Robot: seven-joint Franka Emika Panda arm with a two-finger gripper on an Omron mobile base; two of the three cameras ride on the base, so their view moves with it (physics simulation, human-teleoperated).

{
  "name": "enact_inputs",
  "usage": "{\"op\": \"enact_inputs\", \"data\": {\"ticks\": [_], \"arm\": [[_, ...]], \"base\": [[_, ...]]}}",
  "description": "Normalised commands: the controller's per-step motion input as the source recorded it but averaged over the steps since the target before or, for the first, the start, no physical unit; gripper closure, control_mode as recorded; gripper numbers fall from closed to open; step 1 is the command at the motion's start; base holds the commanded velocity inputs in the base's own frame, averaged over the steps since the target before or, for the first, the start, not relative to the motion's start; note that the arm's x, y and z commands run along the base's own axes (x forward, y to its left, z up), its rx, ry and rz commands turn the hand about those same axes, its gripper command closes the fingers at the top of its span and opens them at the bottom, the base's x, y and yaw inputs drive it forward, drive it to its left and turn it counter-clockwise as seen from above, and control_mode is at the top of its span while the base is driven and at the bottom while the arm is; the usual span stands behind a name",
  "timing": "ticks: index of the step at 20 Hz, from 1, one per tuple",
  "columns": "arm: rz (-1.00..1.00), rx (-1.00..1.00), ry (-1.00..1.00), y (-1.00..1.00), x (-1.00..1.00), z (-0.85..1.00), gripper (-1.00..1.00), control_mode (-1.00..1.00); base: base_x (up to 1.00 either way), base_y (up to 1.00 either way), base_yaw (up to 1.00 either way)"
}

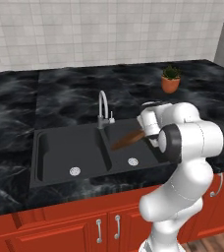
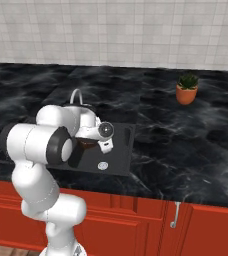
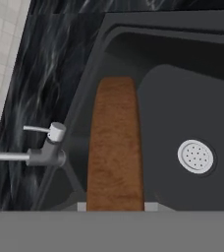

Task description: Move the cutting board and knife to the sink. Then move spray from the cabinet to the counter.

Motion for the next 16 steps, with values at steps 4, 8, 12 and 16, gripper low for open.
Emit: {"op": "enact_inputs", "data": {"ticks": [4, 8, 12, 16], "arm": [[0.0, 0.0, 0.03, 0.0, 0.0, 0.0, 1.0, -1.0], [0.0, 0.0, 0.0, 0.0, 0.0, -0.07, 1.0, -1.0], [0.0, 0.0, 0.03, -0.01, -0.01, -0.27, 1.0, -1.0], [0.0, 0.0, 0.05, -0.02, -0.07, -0.39, 1.0, -1.0]], "base": [[0.0, 0.0, 0.0], [0.0, 0.0, 0.0], [0.0, 0.0, 0.0], [0.0, 0.0, 0.0]]}}
